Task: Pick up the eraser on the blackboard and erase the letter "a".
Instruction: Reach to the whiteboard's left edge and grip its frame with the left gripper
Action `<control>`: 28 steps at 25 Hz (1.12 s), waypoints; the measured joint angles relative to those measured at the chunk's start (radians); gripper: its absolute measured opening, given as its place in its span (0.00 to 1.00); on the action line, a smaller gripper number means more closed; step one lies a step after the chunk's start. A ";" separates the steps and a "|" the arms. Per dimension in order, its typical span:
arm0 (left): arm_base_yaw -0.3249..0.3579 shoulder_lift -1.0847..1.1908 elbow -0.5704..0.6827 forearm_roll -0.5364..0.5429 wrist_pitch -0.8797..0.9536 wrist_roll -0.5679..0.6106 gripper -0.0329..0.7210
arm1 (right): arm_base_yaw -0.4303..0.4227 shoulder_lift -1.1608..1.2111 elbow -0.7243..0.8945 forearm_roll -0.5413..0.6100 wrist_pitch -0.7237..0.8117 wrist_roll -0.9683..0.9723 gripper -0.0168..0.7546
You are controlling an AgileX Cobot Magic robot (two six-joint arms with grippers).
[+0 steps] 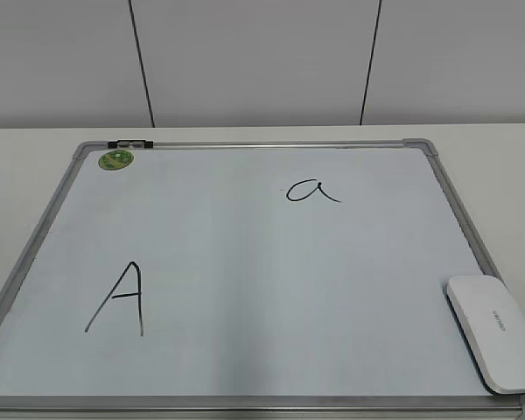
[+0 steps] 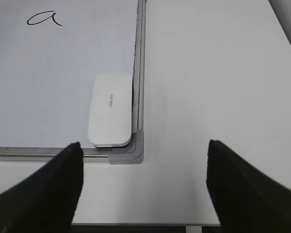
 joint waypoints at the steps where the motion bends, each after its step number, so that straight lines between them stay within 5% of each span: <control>1: -0.002 0.039 0.000 0.000 -0.023 0.000 0.82 | 0.000 0.000 0.000 0.000 0.000 0.000 0.78; 28: -0.004 1.019 -0.371 -0.023 -0.017 0.033 0.82 | 0.000 0.000 0.000 0.000 0.000 0.000 0.78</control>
